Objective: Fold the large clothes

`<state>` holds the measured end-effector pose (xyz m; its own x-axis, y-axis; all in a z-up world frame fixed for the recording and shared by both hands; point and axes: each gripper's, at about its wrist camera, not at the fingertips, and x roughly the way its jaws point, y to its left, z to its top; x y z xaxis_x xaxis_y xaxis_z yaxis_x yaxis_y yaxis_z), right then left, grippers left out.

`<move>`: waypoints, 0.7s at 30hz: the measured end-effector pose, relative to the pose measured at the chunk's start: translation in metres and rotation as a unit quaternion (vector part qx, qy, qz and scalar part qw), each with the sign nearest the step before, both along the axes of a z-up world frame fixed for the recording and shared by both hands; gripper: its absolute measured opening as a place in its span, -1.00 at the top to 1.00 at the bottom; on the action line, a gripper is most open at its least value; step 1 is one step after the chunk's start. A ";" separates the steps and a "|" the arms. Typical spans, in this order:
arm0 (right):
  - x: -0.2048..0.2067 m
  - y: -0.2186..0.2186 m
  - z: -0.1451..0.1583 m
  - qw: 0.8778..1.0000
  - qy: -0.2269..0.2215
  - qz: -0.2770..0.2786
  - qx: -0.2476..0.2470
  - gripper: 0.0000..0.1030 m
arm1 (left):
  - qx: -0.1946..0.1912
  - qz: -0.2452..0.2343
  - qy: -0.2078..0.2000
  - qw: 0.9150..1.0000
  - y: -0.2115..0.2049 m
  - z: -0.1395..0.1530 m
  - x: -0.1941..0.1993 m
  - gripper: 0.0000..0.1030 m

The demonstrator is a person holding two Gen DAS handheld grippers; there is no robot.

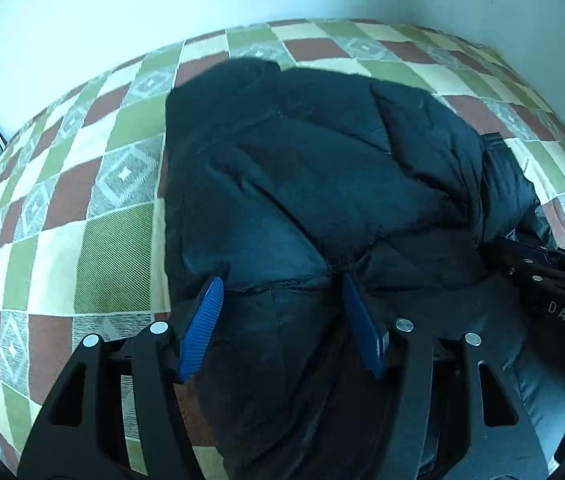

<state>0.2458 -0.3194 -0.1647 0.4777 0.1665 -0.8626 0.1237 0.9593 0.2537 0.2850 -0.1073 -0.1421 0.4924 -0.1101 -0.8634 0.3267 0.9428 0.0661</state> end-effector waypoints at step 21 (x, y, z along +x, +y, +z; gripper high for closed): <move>-0.100 0.002 0.061 0.996 -0.092 -0.016 0.001 0.43 | -0.048 0.018 -0.065 0.997 0.022 0.059 -0.083 -0.18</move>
<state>0.1462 -0.3170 -0.1039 0.6326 0.1500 -0.7598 0.1060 0.9551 0.2768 0.2019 -0.0853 -0.0829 0.6052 -0.1699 -0.7777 0.2876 0.9577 0.0145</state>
